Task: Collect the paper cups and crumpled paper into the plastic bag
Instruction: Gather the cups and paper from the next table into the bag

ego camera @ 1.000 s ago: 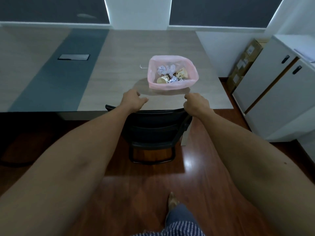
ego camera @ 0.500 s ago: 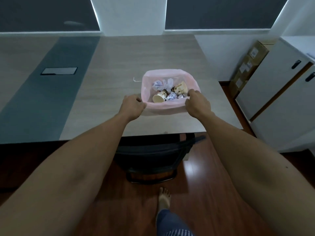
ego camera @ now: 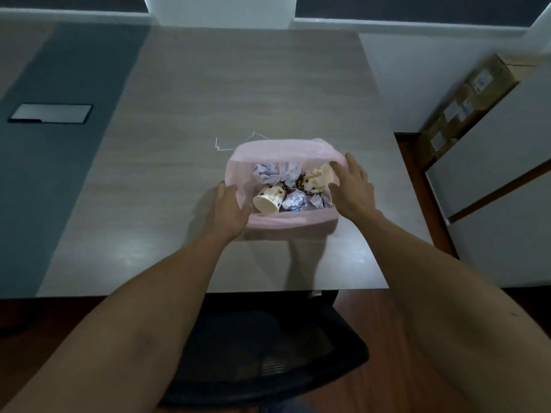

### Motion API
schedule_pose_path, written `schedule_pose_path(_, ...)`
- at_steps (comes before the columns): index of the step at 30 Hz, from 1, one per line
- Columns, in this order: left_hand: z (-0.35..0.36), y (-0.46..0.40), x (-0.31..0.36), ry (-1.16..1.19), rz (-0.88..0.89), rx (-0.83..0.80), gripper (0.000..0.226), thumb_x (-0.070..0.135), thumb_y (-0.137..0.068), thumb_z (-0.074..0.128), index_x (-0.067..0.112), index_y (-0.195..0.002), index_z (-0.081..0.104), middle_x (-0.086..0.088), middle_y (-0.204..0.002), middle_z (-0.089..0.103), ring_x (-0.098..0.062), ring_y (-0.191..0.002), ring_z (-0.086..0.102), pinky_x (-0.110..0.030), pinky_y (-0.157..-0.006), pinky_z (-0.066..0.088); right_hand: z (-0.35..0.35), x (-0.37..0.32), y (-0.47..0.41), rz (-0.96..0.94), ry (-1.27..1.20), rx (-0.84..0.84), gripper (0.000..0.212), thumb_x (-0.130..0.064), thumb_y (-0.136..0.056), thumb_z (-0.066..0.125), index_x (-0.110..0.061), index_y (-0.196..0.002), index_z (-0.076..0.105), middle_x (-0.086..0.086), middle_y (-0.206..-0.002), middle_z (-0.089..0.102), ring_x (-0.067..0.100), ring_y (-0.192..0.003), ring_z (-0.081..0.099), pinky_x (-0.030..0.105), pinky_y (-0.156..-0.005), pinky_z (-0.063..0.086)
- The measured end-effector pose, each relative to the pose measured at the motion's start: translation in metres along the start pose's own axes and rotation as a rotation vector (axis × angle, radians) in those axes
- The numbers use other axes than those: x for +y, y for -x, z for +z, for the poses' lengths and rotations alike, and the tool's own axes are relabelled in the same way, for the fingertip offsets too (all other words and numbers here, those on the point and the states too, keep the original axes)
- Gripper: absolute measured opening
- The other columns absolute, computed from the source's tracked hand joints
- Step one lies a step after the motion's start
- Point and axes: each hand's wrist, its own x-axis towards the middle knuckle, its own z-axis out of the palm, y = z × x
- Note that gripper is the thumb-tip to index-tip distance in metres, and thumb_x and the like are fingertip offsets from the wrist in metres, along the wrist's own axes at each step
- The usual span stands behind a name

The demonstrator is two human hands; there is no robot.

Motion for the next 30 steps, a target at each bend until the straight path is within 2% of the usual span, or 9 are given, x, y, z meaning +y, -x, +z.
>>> schedule_pose_path(3, 0.004, -0.008, 0.003, -0.031, -0.017, 0.099, 0.058, 0.032, -0.094, 0.066, 0.008, -0.142, 0.044, -0.010, -0.146, 0.039, -0.036, -0.121, 0.053, -0.046, -0.095, 0.046, 0.002, -0.001, -0.013, -0.029, -0.003, 0.078, 0.047, -0.024, -0.097, 0.064, -0.018, -0.140, 0.046, 0.006, -0.144, 0.049, 0.037, -0.116, 0.059, 0.052, -0.090, 0.051)
schedule_pose_path(5, -0.001, -0.013, 0.007, -0.048, -0.017, 0.169, 0.056, 0.033, -0.090, 0.072, 0.011, -0.136, 0.047, -0.007, -0.137, 0.042, -0.036, -0.111, 0.058, -0.048, -0.087, 0.050, 0.001, -0.006, -0.017, -0.051, -0.008, 0.146, 0.045, -0.024, -0.094, 0.070, -0.015, -0.135, 0.051, 0.007, -0.134, 0.056, 0.038, -0.101, 0.064, 0.046, -0.078, 0.053)
schedule_pose_path(9, -0.024, -0.017, 0.009, -0.101, 0.004, 0.231, 0.050, 0.023, -0.086, 0.077, 0.012, -0.125, 0.048, -0.006, -0.129, 0.044, -0.034, -0.099, 0.062, -0.048, -0.080, 0.052, -0.008, -0.031, -0.023, -0.102, -0.084, 0.256, 0.028, -0.011, -0.093, 0.067, -0.008, -0.120, 0.060, 0.013, -0.123, 0.063, 0.042, -0.091, 0.064, 0.044, -0.075, 0.052)
schedule_pose_path(12, -0.052, -0.019, -0.006, -0.149, 0.046, 0.242, 0.047, 0.011, -0.091, 0.069, 0.013, -0.131, 0.045, -0.006, -0.135, 0.042, -0.037, -0.100, 0.063, -0.050, -0.081, 0.053, -0.016, -0.065, -0.028, -0.178, -0.102, 0.284, 0.021, -0.003, -0.095, 0.060, -0.007, -0.115, 0.066, 0.014, -0.118, 0.069, 0.040, -0.091, 0.066, 0.040, -0.075, 0.051)
schedule_pose_path(15, -0.089, -0.016, -0.035, -0.171, 0.093, 0.237, 0.055, 0.007, -0.094, 0.063, 0.015, -0.142, 0.040, -0.007, -0.141, 0.038, -0.040, -0.102, 0.062, -0.052, -0.084, 0.053, -0.019, -0.108, -0.028, -0.226, -0.101, 0.258, 0.034, 0.006, -0.092, 0.055, -0.008, -0.121, 0.067, 0.015, -0.118, 0.071, 0.039, -0.094, 0.067, 0.040, -0.079, 0.053)
schedule_pose_path(18, -0.133, -0.009, -0.070, -0.195, 0.095, 0.266, 0.061, 0.002, -0.094, 0.060, 0.015, -0.148, 0.035, -0.006, -0.144, 0.037, -0.040, -0.101, 0.062, -0.052, -0.085, 0.053, -0.021, -0.161, -0.021, -0.255, -0.128, 0.194, 0.048, 0.009, -0.090, 0.051, -0.011, -0.132, 0.059, 0.018, -0.121, 0.067, 0.041, -0.101, 0.064, 0.043, -0.085, 0.052)
schedule_pose_path(24, -0.235, 0.016, -0.170, -0.173, 0.052, 0.285, 0.071, -0.007, -0.093, 0.055, 0.011, -0.155, 0.025, -0.009, -0.154, 0.030, -0.037, -0.116, 0.056, -0.050, -0.097, 0.049, -0.007, -0.288, 0.011, -0.344, -0.181, 0.117, 0.063, 0.004, -0.091, 0.050, -0.017, -0.149, 0.040, 0.020, -0.125, 0.060, 0.044, -0.107, 0.059, 0.050, -0.088, 0.052)
schedule_pose_path(30, -0.345, 0.062, -0.277, -0.123, 0.062, 0.329, 0.068, -0.004, -0.090, 0.052, 0.007, -0.153, 0.028, -0.013, -0.151, 0.030, -0.034, -0.115, 0.052, -0.046, -0.096, 0.046, 0.024, -0.427, 0.058, -0.366, -0.219, 0.097, 0.062, -0.005, -0.097, 0.051, -0.014, -0.155, 0.032, 0.018, -0.139, 0.053, 0.042, -0.119, 0.054, 0.049, -0.096, 0.047)
